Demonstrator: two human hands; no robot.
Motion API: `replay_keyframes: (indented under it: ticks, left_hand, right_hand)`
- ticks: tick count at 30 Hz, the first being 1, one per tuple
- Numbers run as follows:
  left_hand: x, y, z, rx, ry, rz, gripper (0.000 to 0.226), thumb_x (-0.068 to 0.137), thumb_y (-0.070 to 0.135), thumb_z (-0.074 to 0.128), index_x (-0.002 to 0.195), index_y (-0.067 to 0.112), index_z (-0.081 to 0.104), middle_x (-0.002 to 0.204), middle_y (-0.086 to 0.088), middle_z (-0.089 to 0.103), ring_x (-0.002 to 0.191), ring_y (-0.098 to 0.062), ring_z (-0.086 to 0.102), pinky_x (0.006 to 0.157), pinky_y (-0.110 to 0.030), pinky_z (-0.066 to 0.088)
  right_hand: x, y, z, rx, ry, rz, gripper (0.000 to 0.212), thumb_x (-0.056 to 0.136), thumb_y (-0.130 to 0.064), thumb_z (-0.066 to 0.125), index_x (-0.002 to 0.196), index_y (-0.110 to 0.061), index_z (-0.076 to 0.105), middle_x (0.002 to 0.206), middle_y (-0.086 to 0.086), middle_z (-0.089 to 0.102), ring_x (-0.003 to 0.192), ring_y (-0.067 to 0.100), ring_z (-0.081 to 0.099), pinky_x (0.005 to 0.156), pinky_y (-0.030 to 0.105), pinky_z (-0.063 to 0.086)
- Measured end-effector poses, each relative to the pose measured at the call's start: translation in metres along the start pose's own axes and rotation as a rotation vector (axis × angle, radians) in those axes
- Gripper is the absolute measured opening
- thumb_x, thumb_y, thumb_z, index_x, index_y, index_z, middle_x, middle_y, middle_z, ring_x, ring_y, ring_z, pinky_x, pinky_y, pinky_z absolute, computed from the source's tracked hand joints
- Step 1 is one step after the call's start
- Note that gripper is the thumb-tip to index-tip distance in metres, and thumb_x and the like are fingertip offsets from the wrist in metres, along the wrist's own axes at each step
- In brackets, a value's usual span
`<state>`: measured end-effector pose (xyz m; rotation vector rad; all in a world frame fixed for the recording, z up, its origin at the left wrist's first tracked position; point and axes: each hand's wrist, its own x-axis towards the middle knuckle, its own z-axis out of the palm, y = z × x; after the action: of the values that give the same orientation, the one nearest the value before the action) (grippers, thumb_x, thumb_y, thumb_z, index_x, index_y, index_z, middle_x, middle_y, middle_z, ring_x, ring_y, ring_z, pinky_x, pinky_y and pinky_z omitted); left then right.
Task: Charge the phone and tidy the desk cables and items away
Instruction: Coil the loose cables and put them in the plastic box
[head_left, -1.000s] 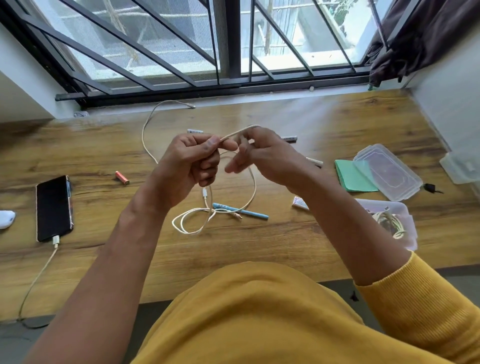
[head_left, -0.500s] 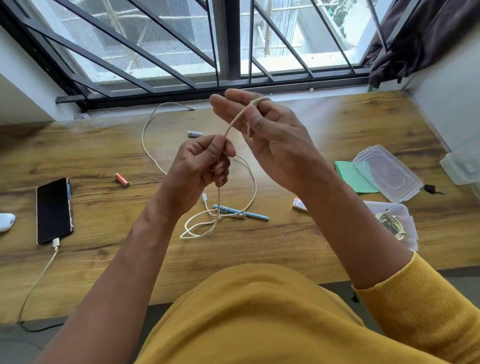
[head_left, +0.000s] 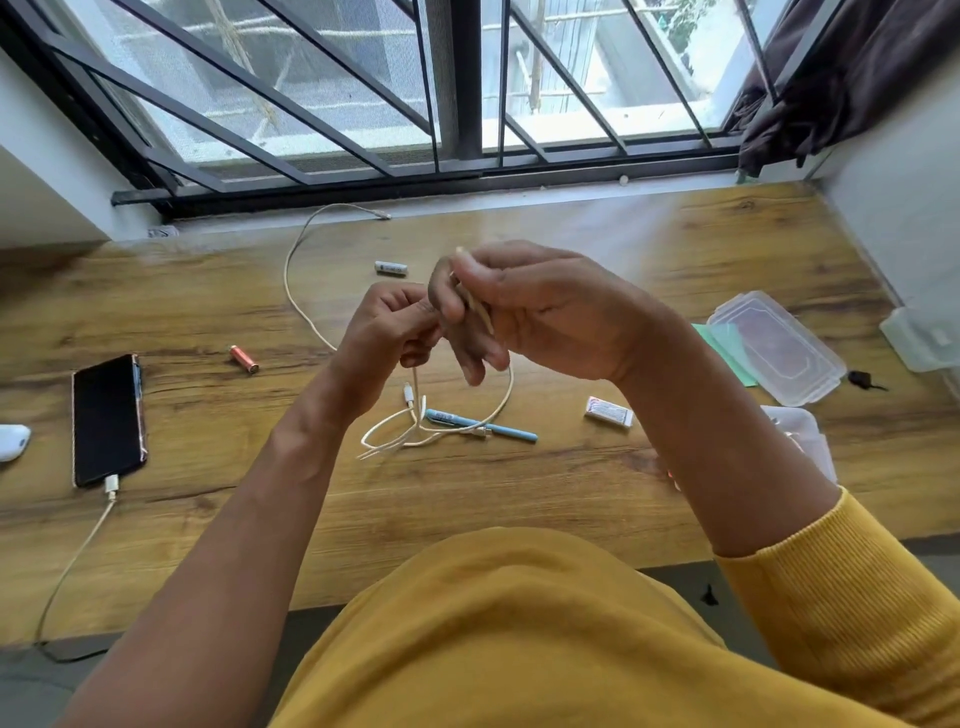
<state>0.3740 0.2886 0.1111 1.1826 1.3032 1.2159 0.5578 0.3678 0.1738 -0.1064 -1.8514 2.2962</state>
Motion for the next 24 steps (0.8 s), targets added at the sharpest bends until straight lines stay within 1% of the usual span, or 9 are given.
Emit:
replay_keyframes:
  ticks: [2,3,4,7,9,12,15,20,24]
  left_hand:
    - [0.0,0.003,0.0,0.042,0.01,0.002,0.036,0.089,0.022,0.061,0.073,-0.01,0.06,0.058,-0.022,0.047,0.049,-0.019,0.038,0.047,-0.027,0.023]
    - [0.0,0.004,-0.001,0.059,0.012,0.001,0.037,0.091,0.023,0.062,0.071,-0.009,0.06,0.057,-0.02,0.045,0.049,-0.019,0.036,0.046,-0.03,0.022]
    - [0.001,0.004,-0.002,0.077,0.011,-0.001,0.043,0.094,0.025,0.062,0.07,-0.011,0.058,0.056,-0.02,0.042,0.05,-0.019,0.034,0.047,-0.032,0.021]
    - [0.002,0.007,-0.009,0.129,0.017,-0.02,0.047,0.099,0.028,0.063,0.062,0.0,0.06,0.052,-0.007,0.045,0.046,-0.015,0.033,0.045,-0.03,0.022]
    - [0.001,0.01,-0.012,0.153,0.002,-0.023,0.041,0.098,0.029,0.065,0.061,0.01,0.069,0.053,-0.001,0.055,0.047,-0.016,0.036,0.045,-0.03,0.025]
    - [0.0,0.01,-0.014,0.167,-0.001,-0.026,0.036,0.097,0.028,0.065,0.07,0.003,0.07,0.055,0.003,0.056,0.048,-0.013,0.036,0.044,-0.026,0.027]
    - [-0.001,0.009,-0.016,0.149,0.012,-0.019,0.033,0.101,0.026,0.064,0.078,0.004,0.072,0.059,-0.006,0.044,0.052,-0.015,0.033,0.046,-0.027,0.027]
    - [-0.005,0.011,-0.013,0.07,0.024,-0.012,0.029,0.109,0.013,0.054,0.09,0.003,0.073,0.06,-0.002,0.041,0.053,-0.013,0.034,0.048,-0.024,0.032]
    - [-0.007,0.01,-0.009,-0.058,-0.002,-0.019,0.03,0.109,0.019,0.054,0.09,0.002,0.069,0.06,0.0,0.04,0.054,-0.014,0.035,0.05,-0.025,0.034]
  right_hand:
    - [-0.002,0.001,0.001,-0.088,-0.069,0.061,0.035,0.113,-0.012,0.027,0.099,0.0,0.058,0.063,0.01,0.054,0.06,0.021,0.055,0.077,0.059,0.053]
    - [-0.003,0.002,0.001,-0.132,-0.109,0.103,0.035,0.113,-0.012,0.029,0.098,0.0,0.059,0.063,0.01,0.055,0.059,0.022,0.055,0.081,0.067,0.05]
    - [-0.004,0.002,0.002,-0.176,-0.152,0.153,0.035,0.112,-0.014,0.032,0.097,-0.001,0.06,0.062,0.011,0.056,0.059,0.022,0.054,0.083,0.071,0.047]
    - [-0.006,0.008,0.004,-0.354,-0.196,0.348,0.036,0.112,-0.022,0.04,0.098,0.001,0.063,0.063,0.013,0.059,0.06,0.022,0.055,0.081,0.054,0.051]
    - [-0.004,0.016,0.007,-0.479,-0.125,0.468,0.037,0.115,-0.023,0.041,0.101,0.001,0.065,0.068,0.016,0.06,0.064,0.025,0.055,0.076,0.046,0.051]
    - [0.001,0.025,0.008,-0.59,0.055,0.577,0.036,0.115,-0.025,0.041,0.096,-0.004,0.065,0.07,0.017,0.062,0.063,0.024,0.055,0.066,0.033,0.048]
    - [0.004,0.026,0.007,-0.663,0.211,0.574,0.035,0.115,-0.027,0.041,0.093,-0.011,0.063,0.07,0.007,0.066,0.067,0.021,0.058,0.069,0.033,0.049]
    - [0.006,0.033,-0.001,-0.785,0.419,0.495,0.029,0.113,-0.03,0.043,0.097,-0.014,0.062,0.08,0.0,0.073,0.077,0.017,0.065,0.079,0.044,0.055]
    - [0.008,0.037,-0.005,-0.649,0.59,0.293,0.024,0.113,-0.02,0.043,0.1,-0.009,0.061,0.091,0.009,0.074,0.087,0.023,0.067,0.088,0.043,0.055]
